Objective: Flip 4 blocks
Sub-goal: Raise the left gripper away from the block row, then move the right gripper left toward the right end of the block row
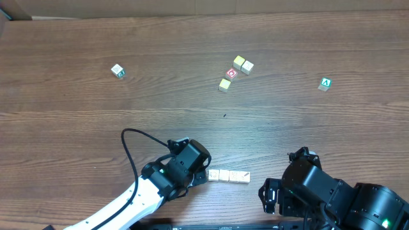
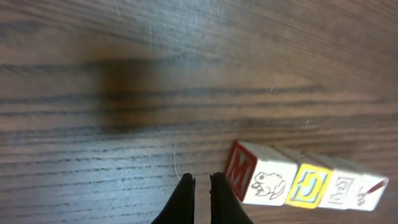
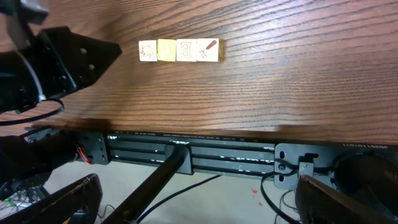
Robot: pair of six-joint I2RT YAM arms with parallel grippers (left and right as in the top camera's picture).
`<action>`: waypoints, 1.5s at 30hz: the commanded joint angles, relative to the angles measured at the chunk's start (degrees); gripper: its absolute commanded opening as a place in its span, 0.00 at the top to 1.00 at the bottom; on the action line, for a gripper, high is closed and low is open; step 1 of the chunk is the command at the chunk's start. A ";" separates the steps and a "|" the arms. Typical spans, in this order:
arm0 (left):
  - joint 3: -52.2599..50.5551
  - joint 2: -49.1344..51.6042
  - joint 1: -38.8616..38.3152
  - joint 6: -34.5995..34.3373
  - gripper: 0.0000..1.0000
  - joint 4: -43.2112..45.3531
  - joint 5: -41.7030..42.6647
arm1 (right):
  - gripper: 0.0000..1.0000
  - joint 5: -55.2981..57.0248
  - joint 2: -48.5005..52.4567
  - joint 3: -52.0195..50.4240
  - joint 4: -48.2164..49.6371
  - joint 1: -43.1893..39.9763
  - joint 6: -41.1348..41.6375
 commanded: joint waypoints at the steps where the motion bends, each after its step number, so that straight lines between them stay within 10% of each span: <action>1: 0.63 2.97 0.28 2.99 0.96 -0.09 3.69 | 0.00 -0.09 -0.15 0.76 0.37 0.22 -0.20; 45: 0.63 9.64 0.35 6.86 0.96 3.23 3.80 | 0.00 4.00 -0.17 -4.07 -0.11 0.22 9.42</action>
